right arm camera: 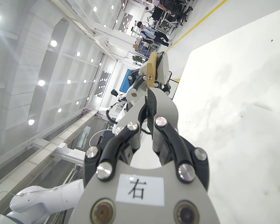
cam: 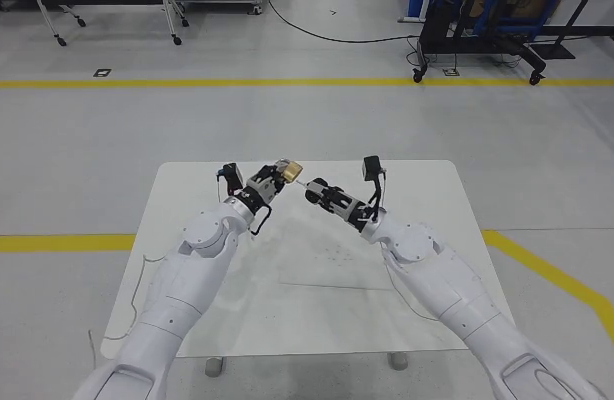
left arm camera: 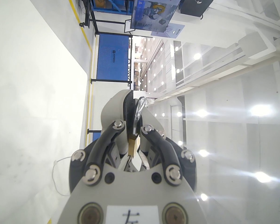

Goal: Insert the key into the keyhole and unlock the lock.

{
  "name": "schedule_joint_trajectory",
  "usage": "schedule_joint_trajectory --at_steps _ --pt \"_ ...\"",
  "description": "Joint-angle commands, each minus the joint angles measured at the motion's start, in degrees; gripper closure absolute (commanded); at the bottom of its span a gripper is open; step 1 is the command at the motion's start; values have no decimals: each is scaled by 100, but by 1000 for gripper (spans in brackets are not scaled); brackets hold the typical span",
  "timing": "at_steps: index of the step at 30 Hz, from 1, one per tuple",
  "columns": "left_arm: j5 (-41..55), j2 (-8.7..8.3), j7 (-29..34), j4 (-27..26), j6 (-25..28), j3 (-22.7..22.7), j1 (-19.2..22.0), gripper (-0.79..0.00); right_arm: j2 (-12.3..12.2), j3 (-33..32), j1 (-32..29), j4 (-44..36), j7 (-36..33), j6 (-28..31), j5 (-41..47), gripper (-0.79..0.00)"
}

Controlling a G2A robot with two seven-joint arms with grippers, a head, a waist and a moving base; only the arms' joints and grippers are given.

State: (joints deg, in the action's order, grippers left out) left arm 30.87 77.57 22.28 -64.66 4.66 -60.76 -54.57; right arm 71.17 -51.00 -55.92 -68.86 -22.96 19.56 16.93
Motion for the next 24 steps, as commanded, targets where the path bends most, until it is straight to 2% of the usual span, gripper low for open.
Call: schedule_joint_trajectory --at_steps 1,4,7,9,11,15,18,20,24 --pt "-92 31 -199 -259 -24 110 -84 0 15 -8 5 12 0 -18 -4 0" --pt "-83 173 -647 -419 -222 460 89 0 42 -11 12 30 0 -60 -21 0" --pt "128 385 -1084 -171 -246 843 453 0 65 -28 1 39 17 -59 -35 0" --pt "146 319 -875 162 106 563 346 0 71 -62 -31 21 45 -25 -59 0" --pt "181 316 -966 129 130 464 319 0 67 -119 -86 -13 97 15 -113 0" --pt "190 448 -1724 88 145 581 471 0 4 -405 -253 47 621 -202 -536 0" --pt "255 581 -2100 199 177 752 658 0 -80 -744 -540 -70 711 -145 -540 0" --pt "322 668 -2242 362 217 861 765 0 -144 -973 -746 -258 663 -116 -554 0" --pt "304 638 -2077 539 394 724 716 0 -233 -1298 -1042 -658 537 -191 -644 0"
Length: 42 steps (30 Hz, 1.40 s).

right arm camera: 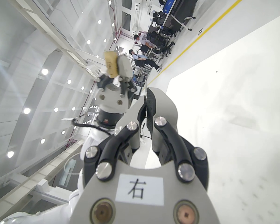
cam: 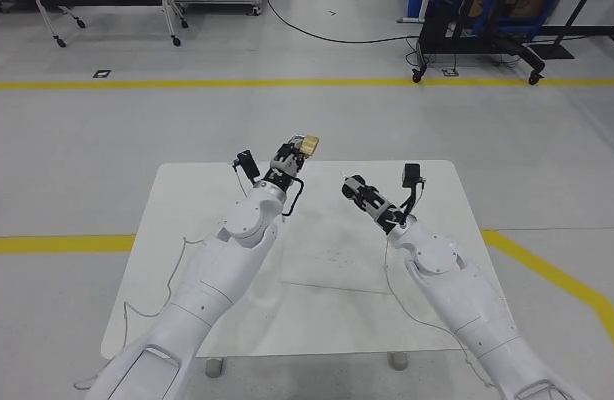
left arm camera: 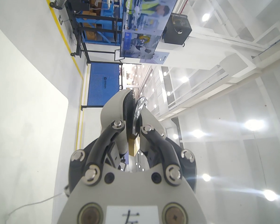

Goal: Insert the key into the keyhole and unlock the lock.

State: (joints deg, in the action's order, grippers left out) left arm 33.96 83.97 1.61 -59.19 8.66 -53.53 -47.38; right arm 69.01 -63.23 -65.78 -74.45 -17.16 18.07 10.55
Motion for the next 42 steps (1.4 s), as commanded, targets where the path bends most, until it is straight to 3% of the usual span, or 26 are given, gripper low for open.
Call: schedule_joint_trajectory --at_steps 1,3,16,21,27,29,38,42 --pt "-5 -1 -10 -7 -6 1 -3 0 -27 -115 -87 -195 -137 -54 33 0" --pt "-5 -1 -10 -7 -6 1 -3 0 -43 -200 -123 -334 -390 -5 184 0" --pt "-5 -1 -10 -7 -6 1 -3 0 -43 -200 -123 -334 -390 -5 184 0" --pt "-1118 -141 359 -150 -215 -80 -58 0 -92 -337 -212 -492 -686 -196 -26 0" --pt "-1534 -355 889 -710 -567 -601 -412 0 -144 -561 -370 -736 -978 -442 38 0" --pt "-1447 -323 745 -849 -712 -548 -469 0 -146 -593 -408 -758 -1052 -509 164 0" --pt "-1533 -336 756 -811 -787 -570 -520 0 -146 -593 -408 -758 -1052 -509 164 0" --pt "-2688 -423 572 -481 -635 -638 -355 0 -104 -372 -224 -773 -1062 -918 -42 0"
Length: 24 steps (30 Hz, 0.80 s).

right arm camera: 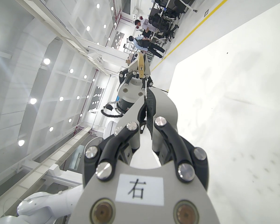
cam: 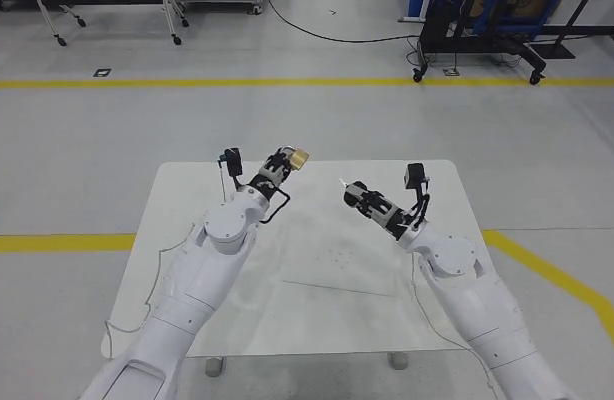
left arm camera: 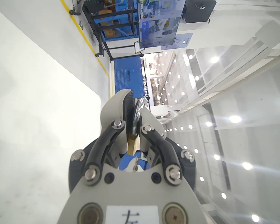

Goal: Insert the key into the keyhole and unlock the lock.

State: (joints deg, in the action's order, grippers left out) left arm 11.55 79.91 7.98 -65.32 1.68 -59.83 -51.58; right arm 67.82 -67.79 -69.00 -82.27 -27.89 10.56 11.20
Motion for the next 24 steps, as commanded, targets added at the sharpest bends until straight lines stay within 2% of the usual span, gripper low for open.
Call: schedule_joint_trajectory --at_steps 1,7,18,24 --pt "-609 -24 -56 211 83 -6 120 0 35 166 176 7 -26 -254 -108 0" --pt "-364 26 173 375 60 -68 300 0 124 407 609 150 -17 -809 -122 0" --pt "132 157 410 470 -162 5 335 0 252 553 774 469 173 -576 250 0" --pt "717 196 875 406 -610 -83 298 0 320 660 893 676 169 -438 353 0"
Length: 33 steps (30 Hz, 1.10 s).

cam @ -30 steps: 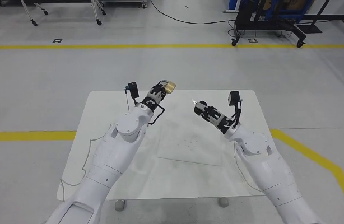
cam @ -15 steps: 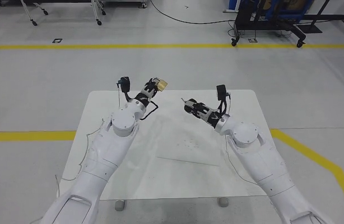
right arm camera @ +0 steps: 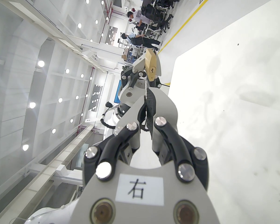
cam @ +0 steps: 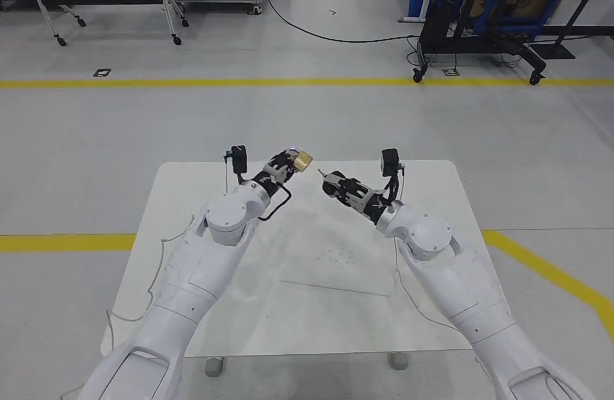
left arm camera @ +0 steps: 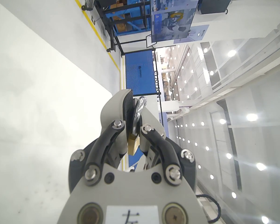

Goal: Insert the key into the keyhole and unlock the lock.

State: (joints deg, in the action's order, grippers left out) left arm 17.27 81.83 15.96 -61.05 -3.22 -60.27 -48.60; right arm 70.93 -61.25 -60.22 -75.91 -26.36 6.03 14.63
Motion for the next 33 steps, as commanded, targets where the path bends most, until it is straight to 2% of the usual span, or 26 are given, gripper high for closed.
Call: schedule_joint_trajectory --at_steps 1,7,12,33 --pt "240 6 117 -36 -208 -70 -6 0 17 10 22 65 28 33 26 0" --pt "349 1 281 -149 -455 -158 -39 0 48 22 -13 119 -40 112 116 0" --pt "62 -15 355 -177 -415 -123 -78 0 86 91 38 153 -126 52 151 0" --pt "-118 4 502 -231 -473 -151 -113 0 176 84 113 391 -399 -17 366 0"
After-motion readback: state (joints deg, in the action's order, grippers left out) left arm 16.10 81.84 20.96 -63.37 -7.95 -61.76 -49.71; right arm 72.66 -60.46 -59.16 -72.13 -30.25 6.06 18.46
